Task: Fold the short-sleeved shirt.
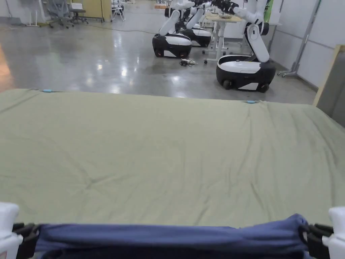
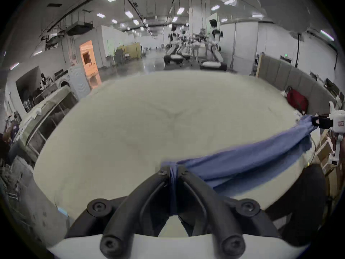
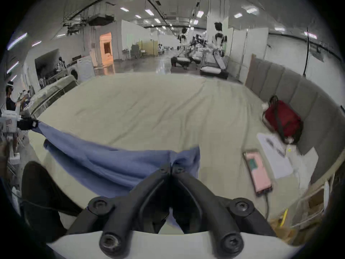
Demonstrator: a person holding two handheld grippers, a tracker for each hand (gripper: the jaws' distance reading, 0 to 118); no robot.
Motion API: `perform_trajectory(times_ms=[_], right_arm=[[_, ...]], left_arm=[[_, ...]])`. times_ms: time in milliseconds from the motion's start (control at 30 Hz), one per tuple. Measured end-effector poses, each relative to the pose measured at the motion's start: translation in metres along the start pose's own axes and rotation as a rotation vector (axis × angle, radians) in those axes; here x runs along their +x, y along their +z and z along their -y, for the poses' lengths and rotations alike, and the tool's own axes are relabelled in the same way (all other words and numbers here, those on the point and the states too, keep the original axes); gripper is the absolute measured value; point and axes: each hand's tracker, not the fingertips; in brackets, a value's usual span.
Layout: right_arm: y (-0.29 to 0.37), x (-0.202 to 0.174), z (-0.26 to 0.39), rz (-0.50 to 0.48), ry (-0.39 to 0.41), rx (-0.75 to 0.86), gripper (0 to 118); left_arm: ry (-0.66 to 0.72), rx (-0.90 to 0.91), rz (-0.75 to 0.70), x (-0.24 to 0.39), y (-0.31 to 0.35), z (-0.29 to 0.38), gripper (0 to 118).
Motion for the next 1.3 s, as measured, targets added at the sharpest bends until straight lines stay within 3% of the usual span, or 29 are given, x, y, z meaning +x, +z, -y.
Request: perform_trajectory(times_ms=[233,267,300,333,367,400,500,600,633,667,700,733,767,833,900,967,1000,1033,1067,1100,1133,1167,1300], right_arm=[[-0.023,-0.008,0.043,0.029,-0.057,-0.071,7],[-0.015,-0.010,0.039,0.028,-0.056,-0.041,15],[-0.003,-0.013,0.030,0.022,-0.054,0.019,34],[0.006,-0.017,0.025,0.004,-0.055,0.074,70],[0.015,-0.025,0.019,-0.023,-0.058,0.147,91],[0.027,-0.037,0.012,-0.037,-0.052,0.230,98],[0.047,-0.077,-0.006,-0.046,-0.008,0.441,98],[0.052,-0.113,-0.016,0.023,0.027,0.563,97],[0.052,-0.123,-0.019,0.045,0.026,0.574,80],[0.052,-0.128,-0.022,0.025,0.027,0.562,51],[0.051,-0.132,-0.023,0.000,0.023,0.568,20],[0.050,-0.137,-0.024,0.005,0.017,0.566,9],[0.049,-0.141,-0.025,0.006,0.016,0.565,9],[0.047,-0.144,-0.026,-0.041,0.026,0.539,9],[0.047,-0.151,-0.026,-0.042,0.030,0.534,9],[0.047,-0.155,-0.024,-0.046,0.044,0.522,9],[0.045,-0.158,-0.024,-0.046,0.051,0.512,9],[0.044,-0.161,-0.023,-0.054,0.056,0.500,9],[0.042,-0.163,-0.022,-0.061,0.060,0.489,9],[0.038,-0.167,-0.020,-0.063,0.066,0.474,9],[0.035,-0.171,-0.018,-0.065,0.069,0.463,9],[0.032,-0.174,-0.016,-0.074,0.071,0.450,9],[0.014,-0.191,-0.011,-0.097,0.081,0.374,9]], left_arm=[[0.028,-0.034,-0.026,0.006,-0.022,0.030,8],[0.025,-0.020,-0.029,0.008,-0.017,0.027,26],[0.010,0.022,-0.057,0.013,-0.008,0.023,64],[0.002,0.045,-0.063,0.018,-0.001,0.018,109],[0.001,0.102,-0.044,0.025,0.007,0.014,118],[0.003,0.195,-0.032,0.034,0.017,0.009,118],[0.003,0.417,-0.012,0.066,0.038,-0.004,118],[0.010,0.560,-0.022,0.092,0.046,-0.011,118],[0.014,0.574,-0.074,0.099,0.048,-0.013,117],[0.004,0.574,-0.083,0.102,0.049,-0.015,112],[0.005,0.563,-0.080,0.102,0.049,-0.015,94],[-0.002,0.555,-0.059,0.099,0.049,-0.016,40],[-0.018,0.532,-0.045,0.097,0.048,-0.016,1],[-0.088,0.475,-0.120,0.090,0.044,-0.012,0],[-0.059,0.445,-0.070,0.065,0.046,-0.007,0],[0.008,0.384,-0.056,0.032,0.045,0.000,6],[0.040,0.338,-0.053,0.011,0.042,0.005,22],[0.079,0.304,-0.056,-0.010,0.038,0.011,63],[0.112,0.286,-0.055,-0.027,0.034,0.017,86],[0.158,0.244,-0.026,-0.048,0.029,0.024,97],[0.207,0.194,0.027,-0.061,0.023,0.031,97],[0.260,0.143,0.120,-0.076,0.015,0.038,117],[0.536,0.035,0.453,-0.121,-0.031,0.066,118]])
